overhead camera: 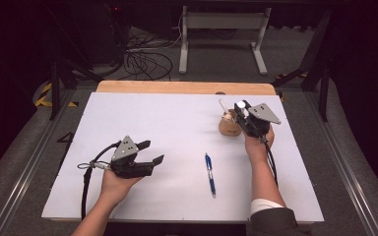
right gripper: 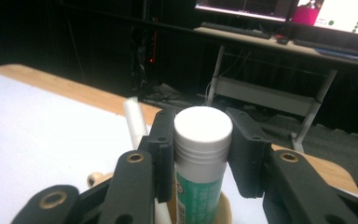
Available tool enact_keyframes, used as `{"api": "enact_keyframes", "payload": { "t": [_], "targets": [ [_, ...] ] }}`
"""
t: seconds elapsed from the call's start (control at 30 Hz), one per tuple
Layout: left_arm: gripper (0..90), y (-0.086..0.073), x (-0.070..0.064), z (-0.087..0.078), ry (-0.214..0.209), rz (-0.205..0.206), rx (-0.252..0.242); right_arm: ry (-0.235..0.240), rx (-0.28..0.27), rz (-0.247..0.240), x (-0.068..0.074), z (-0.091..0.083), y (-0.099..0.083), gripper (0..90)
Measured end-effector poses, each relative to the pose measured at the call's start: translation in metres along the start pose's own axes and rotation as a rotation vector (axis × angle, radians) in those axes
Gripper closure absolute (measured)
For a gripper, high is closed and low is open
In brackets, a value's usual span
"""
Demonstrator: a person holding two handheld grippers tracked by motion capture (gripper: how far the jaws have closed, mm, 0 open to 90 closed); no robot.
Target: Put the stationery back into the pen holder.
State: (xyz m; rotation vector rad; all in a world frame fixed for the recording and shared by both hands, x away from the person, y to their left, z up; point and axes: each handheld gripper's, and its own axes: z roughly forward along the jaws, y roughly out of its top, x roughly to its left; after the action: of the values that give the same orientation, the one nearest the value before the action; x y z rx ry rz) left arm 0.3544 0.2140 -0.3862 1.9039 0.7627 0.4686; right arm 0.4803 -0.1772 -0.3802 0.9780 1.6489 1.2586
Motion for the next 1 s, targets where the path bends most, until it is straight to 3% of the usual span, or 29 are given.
{"api": "enact_keyframes", "payload": {
  "t": [0.2,0.33,0.67,1.0],
  "targets": [
    [29.2,0.0,0.0,0.001,-0.002,0.001,0.002,0.003,0.067,0.019,-0.001,0.006,-0.012,65.6],
    [29.2,0.0,0.0,0.001,-0.002,0.001,0.004,0.016,0.107,0.068,-0.004,0.009,-0.019,65.5],
    [29.1,-0.001,0.0,0.002,-0.005,0.004,0.01,0.031,0.12,0.16,-0.012,0.009,-0.023,64.8],
    [29.0,-0.001,0.0,0.002,-0.003,0.003,0.01,0.052,0.101,0.188,-0.014,-0.001,-0.017,55.6]
  ]
}}
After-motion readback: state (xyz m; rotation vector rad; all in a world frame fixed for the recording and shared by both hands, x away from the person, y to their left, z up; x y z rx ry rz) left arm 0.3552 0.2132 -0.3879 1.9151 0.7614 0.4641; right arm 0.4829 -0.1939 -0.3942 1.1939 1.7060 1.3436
